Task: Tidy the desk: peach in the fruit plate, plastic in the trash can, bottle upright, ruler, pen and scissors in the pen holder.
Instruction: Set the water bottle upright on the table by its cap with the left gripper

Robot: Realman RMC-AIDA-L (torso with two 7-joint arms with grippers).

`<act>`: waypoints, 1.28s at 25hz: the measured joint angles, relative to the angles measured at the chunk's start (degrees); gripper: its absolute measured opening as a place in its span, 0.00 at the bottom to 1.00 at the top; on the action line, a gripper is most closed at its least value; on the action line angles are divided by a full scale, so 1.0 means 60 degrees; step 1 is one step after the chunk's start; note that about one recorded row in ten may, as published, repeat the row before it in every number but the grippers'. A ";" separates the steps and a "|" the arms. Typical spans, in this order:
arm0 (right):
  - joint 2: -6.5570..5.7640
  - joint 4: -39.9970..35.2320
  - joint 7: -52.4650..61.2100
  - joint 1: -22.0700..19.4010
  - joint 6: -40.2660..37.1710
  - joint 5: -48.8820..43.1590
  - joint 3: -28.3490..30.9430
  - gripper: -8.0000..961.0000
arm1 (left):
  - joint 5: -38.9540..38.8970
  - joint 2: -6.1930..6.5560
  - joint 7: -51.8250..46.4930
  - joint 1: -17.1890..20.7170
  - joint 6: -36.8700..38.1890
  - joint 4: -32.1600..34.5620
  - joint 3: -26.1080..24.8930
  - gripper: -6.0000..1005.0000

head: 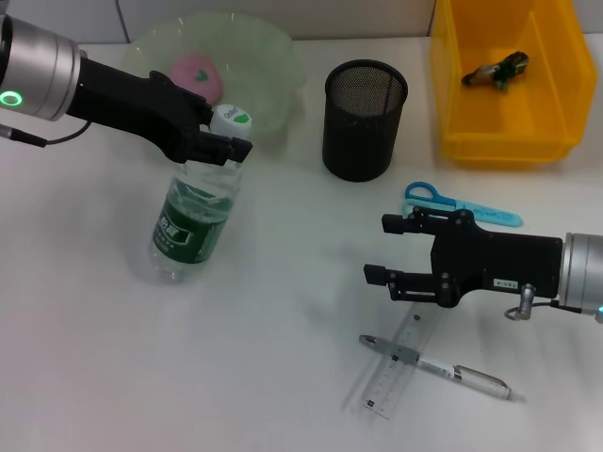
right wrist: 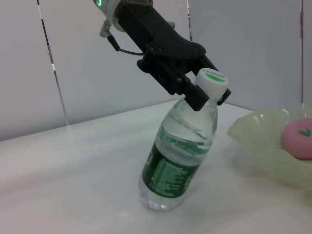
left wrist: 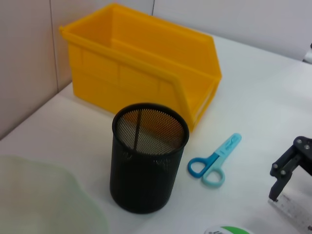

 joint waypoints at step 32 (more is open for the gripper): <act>0.0029 0.0010 -0.0008 0.0055 -0.0031 -0.0001 -0.0010 0.77 | -0.1951 0.0133 0.2282 0.1382 -0.0029 -0.0066 -0.1021 0.45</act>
